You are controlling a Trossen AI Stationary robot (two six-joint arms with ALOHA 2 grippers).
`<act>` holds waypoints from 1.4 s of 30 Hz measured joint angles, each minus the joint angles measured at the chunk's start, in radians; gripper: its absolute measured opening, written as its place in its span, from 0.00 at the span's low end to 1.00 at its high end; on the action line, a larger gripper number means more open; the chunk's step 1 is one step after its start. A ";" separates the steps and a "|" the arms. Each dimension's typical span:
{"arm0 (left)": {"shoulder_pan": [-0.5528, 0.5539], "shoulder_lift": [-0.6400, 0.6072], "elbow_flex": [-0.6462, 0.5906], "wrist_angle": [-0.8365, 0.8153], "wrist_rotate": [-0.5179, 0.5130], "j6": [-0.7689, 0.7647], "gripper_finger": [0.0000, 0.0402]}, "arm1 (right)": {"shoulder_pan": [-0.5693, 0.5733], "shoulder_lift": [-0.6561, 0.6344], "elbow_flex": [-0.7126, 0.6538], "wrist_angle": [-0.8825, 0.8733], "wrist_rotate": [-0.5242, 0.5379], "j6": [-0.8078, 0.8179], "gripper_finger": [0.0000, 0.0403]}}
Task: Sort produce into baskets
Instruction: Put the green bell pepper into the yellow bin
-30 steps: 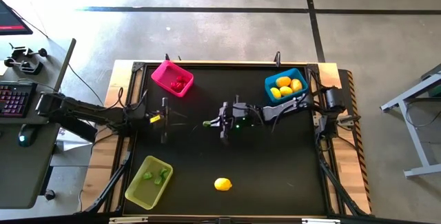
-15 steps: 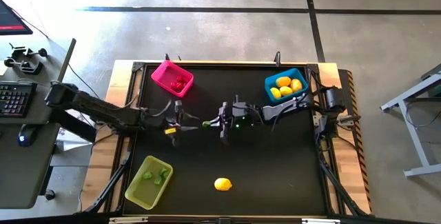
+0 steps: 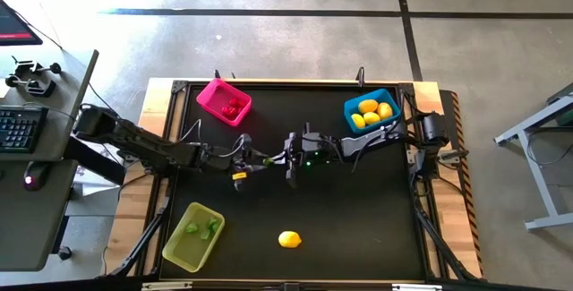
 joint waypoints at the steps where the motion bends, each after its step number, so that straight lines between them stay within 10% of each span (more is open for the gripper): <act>1: 0.000 0.005 0.000 -0.001 0.000 0.000 0.42 | 0.000 0.000 0.000 0.000 0.000 0.000 0.03; 11: -0.021 0.014 0.002 0.001 -0.010 0.026 0.16 | 0.005 0.002 0.000 0.003 -0.005 -0.007 0.08; 21: -0.022 -0.013 0.002 -0.034 -0.018 0.021 0.05 | 0.035 -0.012 0.000 0.007 0.057 -0.078 0.49; 29: -0.073 -0.189 0.188 -0.608 0.024 -0.180 0.04 | 0.035 -0.116 0.000 -0.083 0.073 -0.134 0.65; 42: -0.393 -0.230 0.406 -1.232 0.499 -0.830 0.04 | 0.034 -0.133 0.000 -0.188 0.106 -0.126 0.63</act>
